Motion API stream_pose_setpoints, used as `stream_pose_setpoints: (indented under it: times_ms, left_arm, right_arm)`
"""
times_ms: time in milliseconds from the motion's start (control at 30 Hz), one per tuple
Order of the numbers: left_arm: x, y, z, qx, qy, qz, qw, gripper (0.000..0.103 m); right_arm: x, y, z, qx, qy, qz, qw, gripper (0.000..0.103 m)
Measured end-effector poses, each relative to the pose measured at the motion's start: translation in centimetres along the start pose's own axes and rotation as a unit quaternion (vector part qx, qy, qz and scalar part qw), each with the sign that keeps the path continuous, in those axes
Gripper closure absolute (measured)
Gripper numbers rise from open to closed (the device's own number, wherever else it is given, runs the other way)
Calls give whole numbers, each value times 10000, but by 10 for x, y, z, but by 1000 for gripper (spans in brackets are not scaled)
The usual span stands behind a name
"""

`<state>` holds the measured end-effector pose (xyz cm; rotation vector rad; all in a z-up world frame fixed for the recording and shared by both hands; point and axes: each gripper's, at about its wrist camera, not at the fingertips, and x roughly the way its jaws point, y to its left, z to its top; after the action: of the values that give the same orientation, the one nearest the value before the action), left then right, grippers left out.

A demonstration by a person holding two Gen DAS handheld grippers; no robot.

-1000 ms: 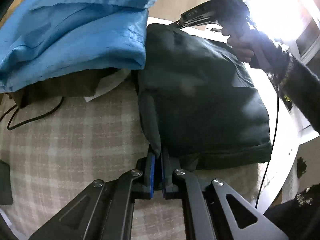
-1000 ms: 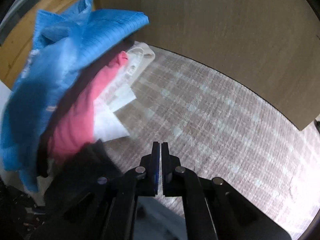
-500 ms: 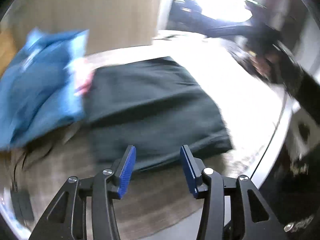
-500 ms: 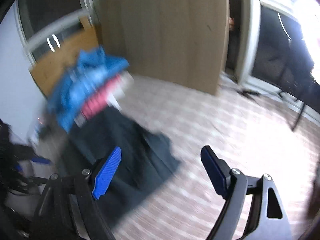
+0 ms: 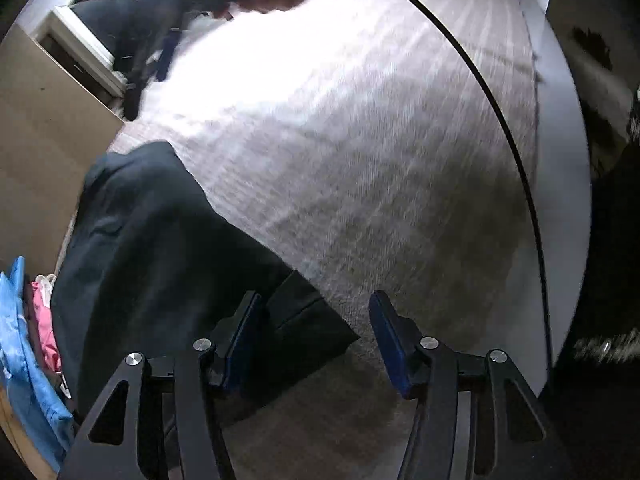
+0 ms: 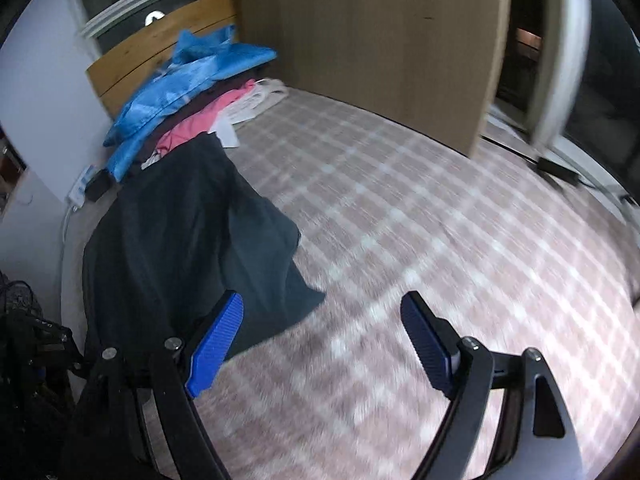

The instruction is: Fold clothes

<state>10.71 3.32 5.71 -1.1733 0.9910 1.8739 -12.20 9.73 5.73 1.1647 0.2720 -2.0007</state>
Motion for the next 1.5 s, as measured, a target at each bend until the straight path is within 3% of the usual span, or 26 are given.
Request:
stream_pose_setpoints:
  times_ms: [33, 233, 267, 300, 333, 500, 633, 700, 733, 767, 800, 833, 967, 1000, 1033, 1067, 1100, 1133, 1267, 1400, 1467, 1500]
  left_arm:
    - [0, 3, 1, -72, 10, 33, 10000, 71]
    - [-3, 12, 0, -338, 38, 72, 9994, 87]
    - [-3, 12, 1, -340, 46, 84, 9994, 89]
    - [-3, 12, 1, -341, 53, 96, 9994, 94]
    - [-2, 11, 1, -343, 61, 108, 9993, 95]
    - [-21, 3, -11, -360, 223, 64, 9991, 97]
    - [-34, 7, -18, -540, 250, 104, 9982, 95]
    - [-41, 7, -15, -530, 209, 178, 9982, 87]
    - [-44, 4, -14, -464, 151, 232, 9985, 78]
    - [-48, 1, -13, -390, 89, 288, 9988, 72]
    - [-50, -3, -11, -315, -3, 370, 9988, 60]
    - [-48, -6, -9, -233, -65, 390, 9989, 57]
    - [-21, -16, -2, 117, 0, 366, 9993, 58]
    - [-16, -16, -4, 145, 57, 366, 9992, 67]
    - [-12, -15, -6, 165, 117, 368, 9991, 87]
    - [-8, -14, -7, 185, 176, 370, 9990, 95]
    - [-3, -13, -9, 204, 235, 372, 9988, 95]
    - [-7, -11, -11, 214, 200, 344, 9990, 97]
    - [-38, -6, -15, 380, 305, 630, 9968, 98]
    - [-66, 14, -17, -22, 113, 913, 9958, 98]
    - [-77, 25, -17, -263, 0, 1000, 9946, 98]
    - [-71, 21, -18, -324, -13, 812, 9962, 98]
  right_arm:
    - [6, -2, 3, -48, -3, 69, 10000, 22]
    - [37, 1, 12, -76, 361, 901, 9953, 24]
    - [39, 4, 11, -131, 407, 1039, 9937, 55]
    - [42, 9, 12, -257, 503, 1067, 9927, 97]
    - [44, 10, 14, -248, 622, 953, 9932, 101]
    - [28, 6, 36, -251, 216, 636, 9974, 102]
    - [25, -3, 36, -13, 214, 832, 9963, 99]
    - [17, -7, 30, 38, 209, 807, 9965, 79]
    - [12, -9, 28, 63, 206, 794, 9966, 69]
    - [10, -13, 24, 77, 233, 840, 9962, 51]
    - [8, -15, 20, 53, 209, 870, 9960, 46]
    - [11, -17, 18, 53, 209, 858, 9961, 46]
    - [31, -19, 14, 121, 374, 946, 9947, 46]
    - [38, -18, 13, 131, 429, 1021, 9938, 46]
    - [41, -14, 13, 117, 478, 1066, 9931, 47]
    - [44, -9, 13, 103, 528, 1109, 9924, 69]
    - [48, -5, 13, 89, 578, 1153, 9916, 99]
    - [51, -1, 13, 75, 628, 1196, 9908, 101]
    - [17, 15, 39, -98, 18, 1063, 9943, 102]
    - [-7, 17, 63, -107, -378, 1009, 9941, 102]
    - [0, 9, 54, 72, -217, 817, 9964, 102]
    - [4, 6, 50, 162, -135, 719, 9972, 102]
